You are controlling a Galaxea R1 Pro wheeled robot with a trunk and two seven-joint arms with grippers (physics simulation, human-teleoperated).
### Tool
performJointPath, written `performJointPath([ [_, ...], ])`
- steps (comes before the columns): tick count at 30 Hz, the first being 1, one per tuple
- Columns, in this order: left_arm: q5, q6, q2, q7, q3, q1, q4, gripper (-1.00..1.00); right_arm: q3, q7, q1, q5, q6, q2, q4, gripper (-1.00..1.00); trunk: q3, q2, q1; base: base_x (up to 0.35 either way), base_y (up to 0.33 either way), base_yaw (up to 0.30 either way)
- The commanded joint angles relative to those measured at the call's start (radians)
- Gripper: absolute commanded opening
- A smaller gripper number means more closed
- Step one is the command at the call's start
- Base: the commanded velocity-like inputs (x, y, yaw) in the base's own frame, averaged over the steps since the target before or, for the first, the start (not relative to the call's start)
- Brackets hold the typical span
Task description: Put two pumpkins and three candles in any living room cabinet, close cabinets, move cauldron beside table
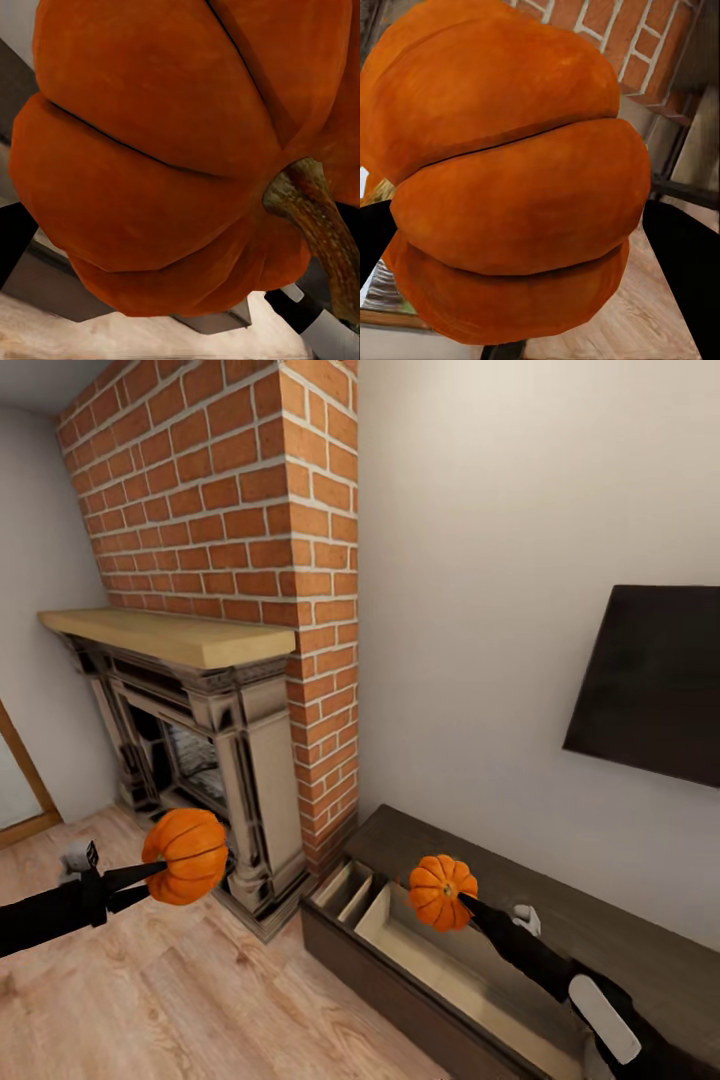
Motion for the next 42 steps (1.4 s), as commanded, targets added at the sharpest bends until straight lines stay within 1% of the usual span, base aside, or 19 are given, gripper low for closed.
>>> performJointPath([
  [1,0.007,0.007,-0.001,-0.002,-0.001,-0.001,0.0,-1.0,0.002,0.003,0.01,-0.022,0.009,-0.012,-0.003,-1.0,0.003,0.006,-0.004,0.0,0.0,-0.244],
  [4,0.005,0.007,-0.001,-0.001,-0.019,-0.001,0.0,-1.0,0.002,0.03,0.043,-0.022,0.004,-0.042,0.0,-1.0,0.015,0.027,-0.015,0.0,0.0,-0.22],
  [6,0.004,0.006,-0.001,-0.001,-0.03,-0.002,0.0,-1.0,0.003,0.06,0.056,-0.02,0.003,-0.05,0.001,-1.0,0.024,0.041,-0.023,0.0,0.0,-0.208],
  [8,0.004,0.006,-0.001,-0.001,-0.034,-0.002,0.0,-1.0,0.004,0.075,0.063,-0.019,0.003,-0.054,0.004,-1.0,0.032,0.055,-0.03,0.0,0.0,-0.216],
  [12,0.002,0.005,0.0,0.001,-0.043,-0.002,-0.001,-1.0,0.005,0.086,0.066,-0.017,0.003,-0.056,0.033,-1.0,0.047,0.083,-0.046,0.0,0.0,-0.203],
  [14,0.002,0.006,0.0,0.001,-0.055,-0.002,-0.002,-1.0,0.004,0.089,0.067,-0.017,0.002,-0.056,0.041,-1.0,0.055,0.097,-0.053,0.0,0.0,-0.199],
  [18,0.001,0.006,0.0,0.001,-0.069,-0.002,-0.003,-1.0,0.005,0.089,0.067,-0.017,0.002,-0.056,0.045,-1.0,0.069,0.125,-0.069,0.0,0.0,-0.205],
  [24,0.001,0.006,0.001,0.001,-0.08,-0.003,-0.005,-1.0,0.005,0.091,0.068,-0.016,0.002,-0.056,0.045,-1.0,0.09,0.167,-0.092,0.0,0.0,-0.201],
  [31,0.0,0.007,0.002,0.002,-0.083,-0.005,-0.005,-1.0,0.006,0.091,0.067,-0.015,0.002,-0.056,0.045,-1.0,0.112,0.216,-0.119,0.0,0.0,-0.195],
  [35,0.0,0.007,0.002,0.001,-0.086,-0.005,-0.01,-1.0,0.007,0.091,0.067,-0.015,0.002,-0.056,0.045,-1.0,0.112,0.216,-0.119,0.0,0.0,-0.25],
  [38,0.0,0.007,0.003,0.0,-0.081,-0.005,-0.013,-1.0,0.007,0.091,0.067,-0.015,0.002,-0.056,0.045,-1.0,0.112,0.216,-0.119,0.0,0.006,-0.257],
  [42,-0.001,0.007,0.004,-0.001,-0.076,-0.005,-0.008,-1.0,0.007,0.091,0.067,-0.016,0.002,-0.056,0.045,-1.0,0.112,0.216,-0.119,0.0,0.181,-0.258],
])
